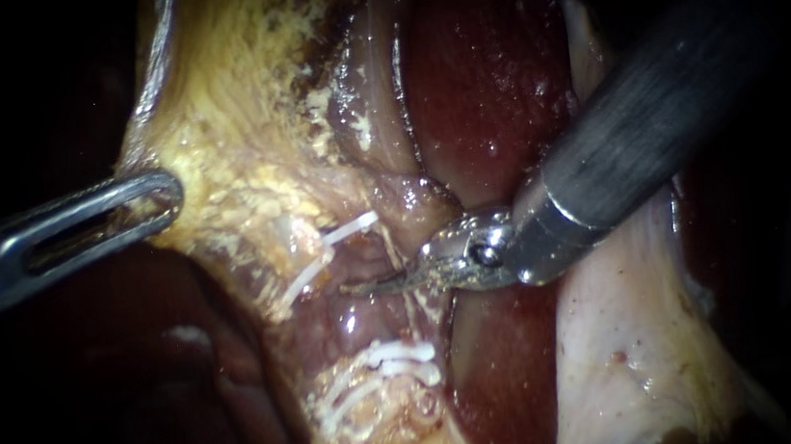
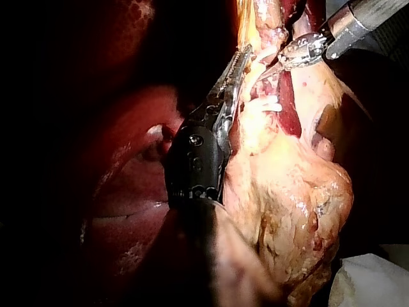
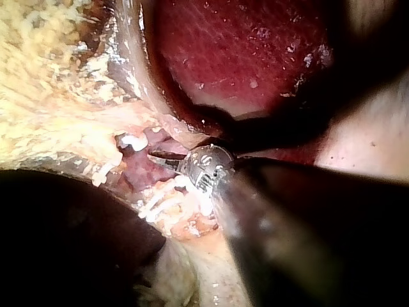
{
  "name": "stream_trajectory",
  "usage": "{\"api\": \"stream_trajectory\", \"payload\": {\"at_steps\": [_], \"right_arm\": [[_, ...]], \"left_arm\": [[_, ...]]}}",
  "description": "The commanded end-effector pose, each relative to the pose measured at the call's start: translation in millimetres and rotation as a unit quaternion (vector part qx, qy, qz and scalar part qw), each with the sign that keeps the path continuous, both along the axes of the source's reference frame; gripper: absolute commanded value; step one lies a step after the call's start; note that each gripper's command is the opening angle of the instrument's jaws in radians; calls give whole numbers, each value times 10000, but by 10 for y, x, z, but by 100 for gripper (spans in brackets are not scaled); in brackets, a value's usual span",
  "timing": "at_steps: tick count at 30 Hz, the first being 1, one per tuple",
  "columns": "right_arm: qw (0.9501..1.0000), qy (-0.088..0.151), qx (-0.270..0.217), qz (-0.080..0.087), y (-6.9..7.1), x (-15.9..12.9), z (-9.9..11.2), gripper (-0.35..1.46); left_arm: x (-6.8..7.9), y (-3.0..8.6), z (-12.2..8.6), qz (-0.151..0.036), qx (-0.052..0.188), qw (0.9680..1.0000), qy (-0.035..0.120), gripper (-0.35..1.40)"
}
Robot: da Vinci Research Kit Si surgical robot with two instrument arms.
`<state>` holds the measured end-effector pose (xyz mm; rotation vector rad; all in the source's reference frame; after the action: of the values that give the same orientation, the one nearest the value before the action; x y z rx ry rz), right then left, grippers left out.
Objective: Go back from the cut right tube
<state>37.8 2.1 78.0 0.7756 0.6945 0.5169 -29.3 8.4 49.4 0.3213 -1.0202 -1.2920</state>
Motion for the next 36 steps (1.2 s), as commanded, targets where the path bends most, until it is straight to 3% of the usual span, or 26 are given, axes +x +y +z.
{"api": "stream_trajectory", "payload": {"at_steps": [1, 8, 18, 31, 36], "right_arm": [[10000, 1, 29, -4, 0, 0, -1, -35], [9998, -32, 190, 66, -1, -2, -3, -35], [9995, 101, 191, 245, 2, -2, -6, 62], [9994, 137, 205, 244, 1, -5, -13, 78], [9994, 334, -52, 26, -5, -17, -19, 83]], "left_arm": [[0, 0, 0, 0, 1, 10000, 1, -35], [0, 0, 0, 0, 1, 10000, 1, -35], [0, 0, -1, 0, 1, 10000, 2, -35], [0, -1, 0, 0, 0, 10000, 1, -35], [0, -1, 0, 0, 0, 10000, 1, -35]]}}
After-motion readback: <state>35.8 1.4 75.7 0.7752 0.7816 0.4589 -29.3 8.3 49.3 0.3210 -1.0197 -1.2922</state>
